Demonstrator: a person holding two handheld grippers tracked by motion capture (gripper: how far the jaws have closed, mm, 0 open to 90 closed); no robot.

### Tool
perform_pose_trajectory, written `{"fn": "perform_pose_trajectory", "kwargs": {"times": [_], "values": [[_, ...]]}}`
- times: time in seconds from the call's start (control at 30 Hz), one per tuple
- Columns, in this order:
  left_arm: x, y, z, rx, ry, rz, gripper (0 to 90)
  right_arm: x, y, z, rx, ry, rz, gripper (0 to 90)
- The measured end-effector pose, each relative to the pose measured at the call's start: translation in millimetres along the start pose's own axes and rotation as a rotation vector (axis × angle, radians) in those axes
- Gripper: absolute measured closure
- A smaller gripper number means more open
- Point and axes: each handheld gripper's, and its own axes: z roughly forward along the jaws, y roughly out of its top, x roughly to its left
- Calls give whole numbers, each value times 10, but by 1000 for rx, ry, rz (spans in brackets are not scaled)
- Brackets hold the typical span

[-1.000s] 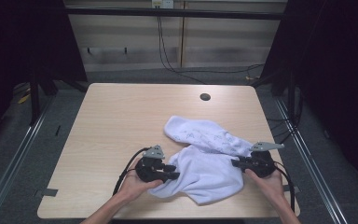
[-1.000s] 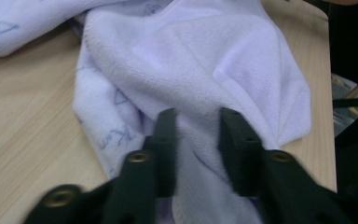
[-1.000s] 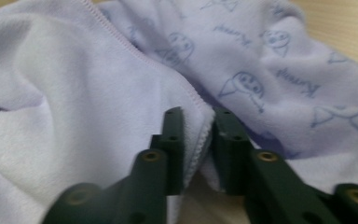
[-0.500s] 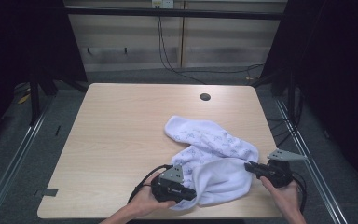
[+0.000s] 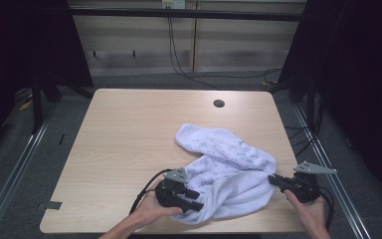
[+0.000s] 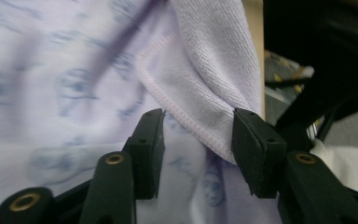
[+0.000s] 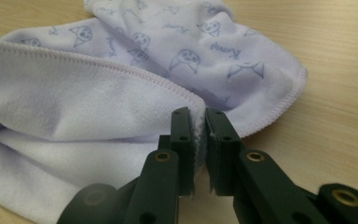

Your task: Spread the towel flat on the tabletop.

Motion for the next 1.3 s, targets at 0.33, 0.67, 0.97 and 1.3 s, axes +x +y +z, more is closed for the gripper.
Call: {"fn": "perform_pose_trajectory", "kwargs": {"times": [0.33, 0.67, 0.97, 1.3], "values": [[-59, 70, -75, -51, 33, 52, 900, 46, 54, -13, -23, 27, -9, 829], [198, 195, 64, -49, 42, -62, 682, 64, 96, 54, -13, 37, -11, 827], [345, 286, 369, -37, -34, -114, 542, 33, 80, 93, 3, 51, -6, 825], [250, 300, 90, -113, -14, -15, 896, 9, 84, 103, 2, 55, 1, 816]]}}
